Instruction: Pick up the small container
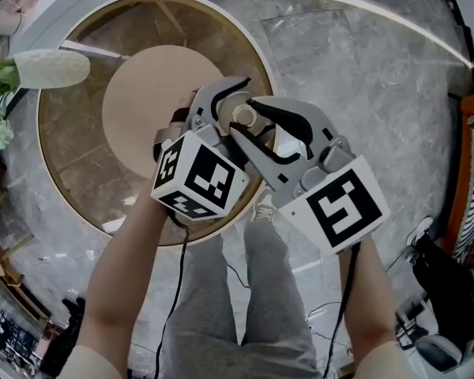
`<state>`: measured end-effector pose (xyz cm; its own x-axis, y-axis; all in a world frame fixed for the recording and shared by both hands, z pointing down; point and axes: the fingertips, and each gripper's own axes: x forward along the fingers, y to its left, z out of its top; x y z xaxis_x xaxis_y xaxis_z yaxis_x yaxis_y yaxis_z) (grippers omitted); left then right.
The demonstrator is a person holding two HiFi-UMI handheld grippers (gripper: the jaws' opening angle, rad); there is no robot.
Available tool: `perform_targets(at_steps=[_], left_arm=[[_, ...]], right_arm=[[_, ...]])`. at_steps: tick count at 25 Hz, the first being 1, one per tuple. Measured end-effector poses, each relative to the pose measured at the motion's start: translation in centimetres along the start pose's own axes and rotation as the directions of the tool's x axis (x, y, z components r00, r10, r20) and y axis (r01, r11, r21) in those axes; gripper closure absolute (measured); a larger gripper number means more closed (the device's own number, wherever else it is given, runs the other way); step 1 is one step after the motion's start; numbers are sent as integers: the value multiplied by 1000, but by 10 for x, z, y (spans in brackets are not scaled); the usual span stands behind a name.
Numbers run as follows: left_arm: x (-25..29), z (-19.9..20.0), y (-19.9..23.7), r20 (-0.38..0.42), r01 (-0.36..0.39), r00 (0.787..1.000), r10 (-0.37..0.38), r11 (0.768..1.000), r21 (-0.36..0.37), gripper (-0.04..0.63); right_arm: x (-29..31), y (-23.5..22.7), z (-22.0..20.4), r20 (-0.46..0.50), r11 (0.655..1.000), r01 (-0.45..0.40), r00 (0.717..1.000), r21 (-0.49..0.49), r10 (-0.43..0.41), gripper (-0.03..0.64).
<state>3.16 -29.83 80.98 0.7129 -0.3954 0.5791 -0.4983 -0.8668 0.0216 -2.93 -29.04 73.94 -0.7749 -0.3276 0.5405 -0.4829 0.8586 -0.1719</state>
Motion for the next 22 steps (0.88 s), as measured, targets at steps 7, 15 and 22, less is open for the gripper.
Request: perform_targets(at_steps=[7,15,22], left_arm=[[-60,78,1,-11,-8,1000,8,1000,19,252],[-149,194,4,35,-30,999,28,998,50,252],[-224,301,-10,90,-59,995,51,994,97,252]], right_arm=[[-51,19,84,35,1000,-6,999,-27,7,489],[-124,49,206,86,997,32,996,-69,-26,488],[-202,81,306,124,988,90,990,-127,-74,488]])
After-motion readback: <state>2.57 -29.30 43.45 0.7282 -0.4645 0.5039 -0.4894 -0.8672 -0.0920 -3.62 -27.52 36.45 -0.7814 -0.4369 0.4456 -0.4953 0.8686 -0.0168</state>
